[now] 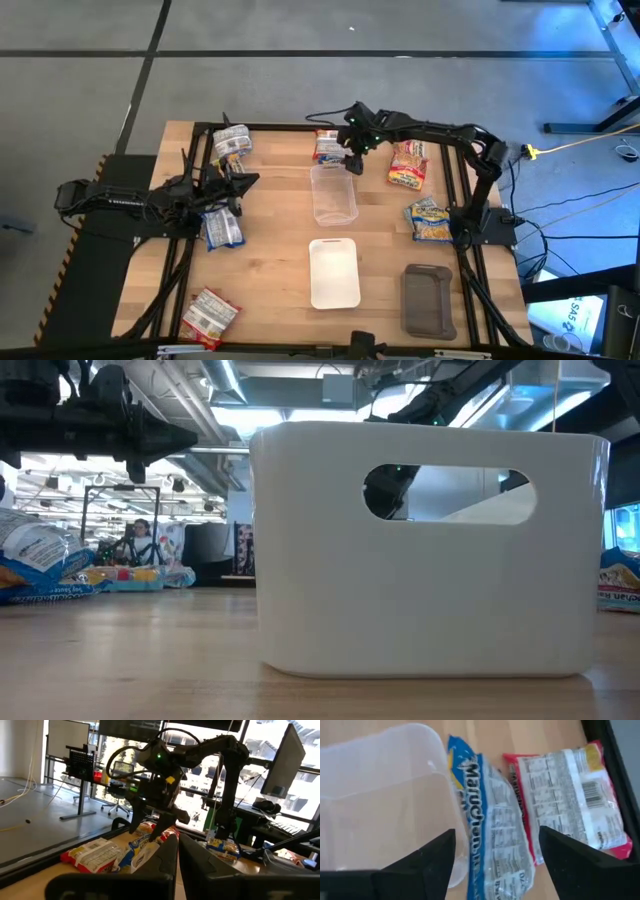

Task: Sort Maruchan noodles
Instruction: Put the blue noodle pack into the transparent bin

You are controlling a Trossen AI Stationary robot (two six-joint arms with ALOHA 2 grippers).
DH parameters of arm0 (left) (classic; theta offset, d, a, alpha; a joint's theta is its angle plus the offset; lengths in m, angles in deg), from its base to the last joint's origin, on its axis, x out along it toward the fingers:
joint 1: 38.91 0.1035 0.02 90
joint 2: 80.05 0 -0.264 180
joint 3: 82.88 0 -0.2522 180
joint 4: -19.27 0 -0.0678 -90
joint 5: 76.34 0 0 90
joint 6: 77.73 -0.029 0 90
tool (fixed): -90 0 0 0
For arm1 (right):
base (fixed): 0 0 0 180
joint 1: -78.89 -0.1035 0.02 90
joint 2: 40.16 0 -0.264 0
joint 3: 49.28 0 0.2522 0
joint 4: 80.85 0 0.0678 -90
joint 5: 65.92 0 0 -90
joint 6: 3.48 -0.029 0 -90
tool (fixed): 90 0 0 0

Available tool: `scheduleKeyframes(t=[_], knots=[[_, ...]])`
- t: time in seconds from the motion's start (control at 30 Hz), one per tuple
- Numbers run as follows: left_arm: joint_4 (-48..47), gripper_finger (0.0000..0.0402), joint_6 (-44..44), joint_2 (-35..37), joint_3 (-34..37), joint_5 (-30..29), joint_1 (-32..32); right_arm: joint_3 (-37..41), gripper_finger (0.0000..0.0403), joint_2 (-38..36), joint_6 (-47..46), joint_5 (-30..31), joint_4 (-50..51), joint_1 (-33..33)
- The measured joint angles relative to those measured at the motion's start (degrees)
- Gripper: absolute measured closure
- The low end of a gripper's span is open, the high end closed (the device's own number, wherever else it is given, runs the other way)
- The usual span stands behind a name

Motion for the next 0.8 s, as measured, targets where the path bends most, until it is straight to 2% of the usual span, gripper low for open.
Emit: scheduleKeyframes(t=[0.17,0.33,0.43,0.8], knots=[[0.0,0.0392,-0.02,0.0,0.0,-0.07,0.02,0.0,0.0167,0.15,-0.91,2.97,-0.89,0.44],[0.0,0.0392,-0.02,0.0,0.0,-0.07,0.02,0.0,0.0182,0.48,0.42,2.45,-0.54,0.46],[0.02,0.0392,-0.02,0.0,0.0,-0.07,0.01,-0.02,0.0188,1.5,0.86,5.01,-1.62,0.44],[0.02,0.0392,-0.02,-0.22,-0.02,-0.14,0.0,-0.02,0.0192,4.33,1.94,2.07,-2.64,1.62]])
